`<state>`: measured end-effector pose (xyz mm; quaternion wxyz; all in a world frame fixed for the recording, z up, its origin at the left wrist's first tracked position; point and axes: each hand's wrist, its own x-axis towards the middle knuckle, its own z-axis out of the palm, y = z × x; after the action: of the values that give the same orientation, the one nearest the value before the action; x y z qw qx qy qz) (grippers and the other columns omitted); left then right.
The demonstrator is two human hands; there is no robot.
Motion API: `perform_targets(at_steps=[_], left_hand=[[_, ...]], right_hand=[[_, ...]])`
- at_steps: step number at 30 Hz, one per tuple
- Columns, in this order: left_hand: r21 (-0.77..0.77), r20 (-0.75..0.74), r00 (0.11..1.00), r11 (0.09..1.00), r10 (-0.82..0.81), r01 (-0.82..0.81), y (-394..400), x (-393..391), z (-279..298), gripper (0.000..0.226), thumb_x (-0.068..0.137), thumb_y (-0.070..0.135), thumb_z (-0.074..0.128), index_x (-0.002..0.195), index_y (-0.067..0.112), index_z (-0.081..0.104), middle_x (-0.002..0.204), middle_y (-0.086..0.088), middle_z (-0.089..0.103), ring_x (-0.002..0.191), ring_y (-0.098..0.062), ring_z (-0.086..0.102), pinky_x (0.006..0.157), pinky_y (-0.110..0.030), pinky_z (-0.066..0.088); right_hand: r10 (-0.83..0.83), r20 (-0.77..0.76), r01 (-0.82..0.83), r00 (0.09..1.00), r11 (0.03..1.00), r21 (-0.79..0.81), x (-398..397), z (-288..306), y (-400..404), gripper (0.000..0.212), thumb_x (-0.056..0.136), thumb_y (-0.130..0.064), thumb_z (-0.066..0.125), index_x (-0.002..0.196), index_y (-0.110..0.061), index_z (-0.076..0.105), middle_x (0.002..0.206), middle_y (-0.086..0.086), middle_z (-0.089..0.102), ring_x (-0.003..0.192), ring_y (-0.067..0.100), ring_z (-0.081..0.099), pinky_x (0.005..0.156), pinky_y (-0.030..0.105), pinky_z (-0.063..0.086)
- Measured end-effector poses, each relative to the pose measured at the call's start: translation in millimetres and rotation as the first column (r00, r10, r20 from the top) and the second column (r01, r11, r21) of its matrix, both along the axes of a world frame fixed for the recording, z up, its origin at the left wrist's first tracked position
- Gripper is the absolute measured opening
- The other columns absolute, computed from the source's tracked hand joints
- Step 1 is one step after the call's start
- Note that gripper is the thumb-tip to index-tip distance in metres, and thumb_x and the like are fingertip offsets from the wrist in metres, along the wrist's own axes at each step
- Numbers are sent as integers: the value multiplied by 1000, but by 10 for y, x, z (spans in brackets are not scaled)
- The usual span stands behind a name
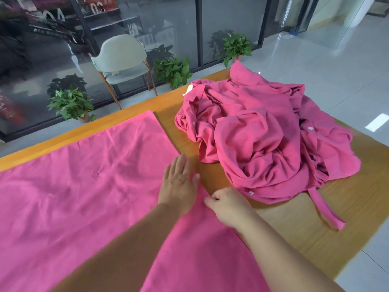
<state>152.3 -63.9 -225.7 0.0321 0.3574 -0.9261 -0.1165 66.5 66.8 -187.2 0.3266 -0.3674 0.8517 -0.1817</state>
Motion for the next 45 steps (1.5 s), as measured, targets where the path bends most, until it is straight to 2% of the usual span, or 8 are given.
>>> perform_targets(at_steps=[9, 13, 18, 21, 27, 31, 36, 45], left_hand=[[0, 124, 992, 1000, -1, 1, 49, -18, -128, 66, 101, 51, 9, 156, 18, -8, 163, 3, -14, 149, -13, -15, 122, -35, -7], [28, 164, 986, 1000, -10, 5, 56, -7, -62, 67, 102, 52, 9, 155, 17, -10, 163, 2, -16, 148, -14, -16, 122, -36, -8], [18, -14, 997, 997, 72, -72, 364, 85, 61, 68, 101, 53, 10, 154, 15, -10, 161, 2, -19, 147, -12, -21, 121, -35, -12], [62, 59, 998, 997, 30, -34, 698, 203, 7, 73, 97, 57, 5, 155, 14, -8, 162, 1, -15, 148, -13, -17, 121, -34, -10], [11, 207, 978, 1000, -1, -1, 746, 215, -59, 77, 95, 62, 0, 153, 14, -15, 161, 0, -21, 147, -14, -21, 122, -36, -9], [23, 229, 973, 1000, -6, 1, 776, 219, -16, 80, 93, 65, -1, 152, 14, -17, 160, -2, -25, 146, -16, -25, 121, -39, -10], [71, 70, 997, 996, 44, -49, 1191, 262, 23, 78, 93, 63, -1, 153, 15, -15, 160, 2, -24, 146, -13, -24, 121, -36, -12], [47, 157, 988, 999, 5, -13, 1266, 275, -45, 85, 89, 71, -4, 153, 15, -14, 161, 1, -22, 146, -14, -23, 121, -37, -11]], right_hand=[[43, 30, -45, 999, 995, 84, 8, 73, 297, 57, 93, -45, 61, 52, -14, 36, 55, 1, 33, 63, 21, 38, 48, 26, 24], [-67, 169, 61, 983, 997, 40, -20, 26, 609, 43, 90, -43, 67, 61, -15, 54, 58, 1, 42, 56, 14, 40, 52, 31, 28], [-46, 281, 22, 959, 996, 88, 12, 93, 837, 42, 83, -47, 73, 62, -19, 51, 58, -4, 46, 55, 12, 44, 57, 28, 33], [-26, 281, -14, 959, 990, 139, 7, 98, 964, 41, 86, -44, 71, 60, -20, 51, 57, -6, 47, 56, 11, 46, 56, 26, 36], [-68, 317, 15, 946, 986, 169, -33, 144, 1260, 34, 89, -45, 68, 67, -21, 61, 66, -10, 57, 66, 9, 53, 65, 24, 42], [-92, 401, 31, 912, 987, 155, 12, 164, 1422, 33, 82, -51, 73, 81, -18, 76, 89, -9, 73, 88, 10, 65, 89, 29, 49], [-122, 414, 92, 902, 992, 91, 51, 141, 1522, 39, 90, -50, 64, 68, -22, 48, 55, -8, 37, 50, 11, 36, 61, 31, 33], [-184, 269, 171, 945, 983, 74, 35, 113, 1713, 39, 94, -37, 65, 62, -20, 50, 52, -11, 45, 49, 8, 42, 56, 25, 39]])
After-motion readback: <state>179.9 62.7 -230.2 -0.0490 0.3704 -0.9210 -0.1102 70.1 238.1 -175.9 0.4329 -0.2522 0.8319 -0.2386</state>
